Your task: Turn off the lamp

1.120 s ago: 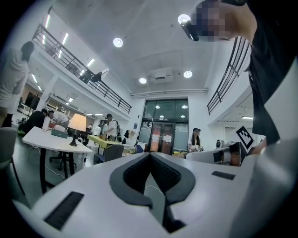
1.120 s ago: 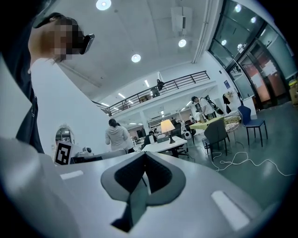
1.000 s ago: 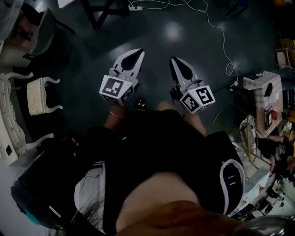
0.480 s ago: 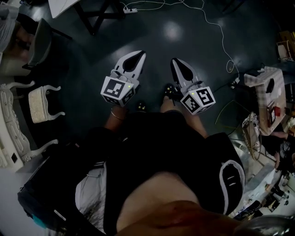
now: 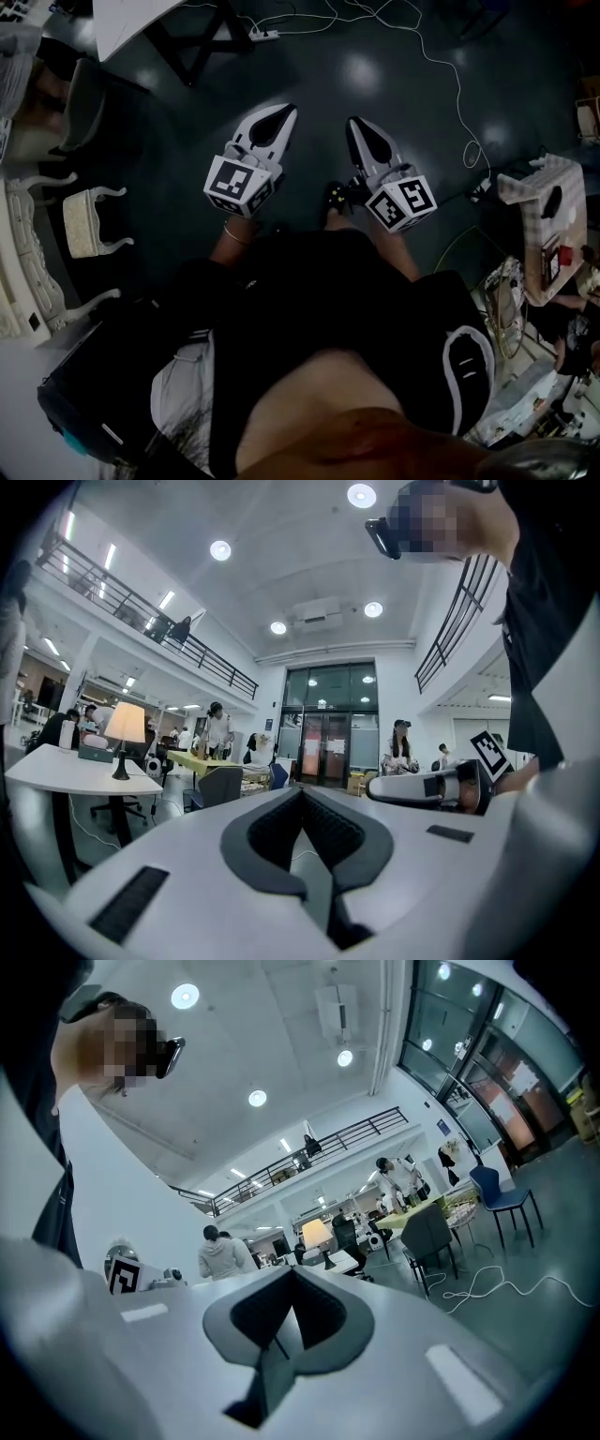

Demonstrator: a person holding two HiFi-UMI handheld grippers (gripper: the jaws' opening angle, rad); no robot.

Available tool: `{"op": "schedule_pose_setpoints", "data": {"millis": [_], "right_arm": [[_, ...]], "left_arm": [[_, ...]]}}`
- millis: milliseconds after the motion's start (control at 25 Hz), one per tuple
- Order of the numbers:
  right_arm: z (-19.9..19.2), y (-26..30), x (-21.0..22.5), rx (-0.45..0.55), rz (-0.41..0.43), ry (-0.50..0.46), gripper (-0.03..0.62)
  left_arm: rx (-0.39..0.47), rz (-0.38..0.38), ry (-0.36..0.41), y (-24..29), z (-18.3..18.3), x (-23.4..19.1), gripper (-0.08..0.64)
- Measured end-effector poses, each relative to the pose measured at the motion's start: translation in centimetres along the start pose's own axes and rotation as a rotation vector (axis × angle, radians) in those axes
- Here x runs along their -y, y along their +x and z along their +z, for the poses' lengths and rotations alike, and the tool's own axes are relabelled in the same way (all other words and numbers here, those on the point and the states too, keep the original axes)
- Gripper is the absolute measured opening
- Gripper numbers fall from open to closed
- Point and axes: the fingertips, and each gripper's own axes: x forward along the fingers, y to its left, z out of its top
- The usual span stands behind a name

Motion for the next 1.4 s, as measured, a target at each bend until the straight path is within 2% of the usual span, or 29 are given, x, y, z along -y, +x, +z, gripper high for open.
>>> {"op": "schedule_pose_setpoints", "data": {"millis": [400, 560, 720, 880, 1120, 1400], "right_arm": [[5.2, -1.1, 11.3, 0.053, -0.052, 0.033, 0.0], [6.8, -1.5, 14.8, 0.07, -0.049, 0.049, 0.0], [7.9, -1.9, 17.9, 0.088, -0.049, 0.06, 0.0], [8.3, -1.8, 19.6, 0.1, -0.036, 0.064, 0.0], [9.0, -0.5, 20.6, 0.093, -0.021, 0.072, 0.0], [9.3, 2.2, 21.7, 0.068, 0.013, 0.032, 0.0]], "left_arm": [[-0.039, -0.048, 0.042, 12.1, 0.7, 3.0, 0.006], [-0.046, -0.051, 0.052, 16.0, 0.8, 3.8, 0.006], [-0.048, -0.074, 0.104, 19.1, 1.1, 5.2, 0.006], [-0.051, -0.083, 0.147, 20.8, 1.4, 5.6, 0.006], [-0.049, -0.036, 0.101, 22.1, 1.3, 4.1, 0.006], [-0.026, -0.004, 0.073, 23.9, 1.9, 1.6, 0.006]]}}
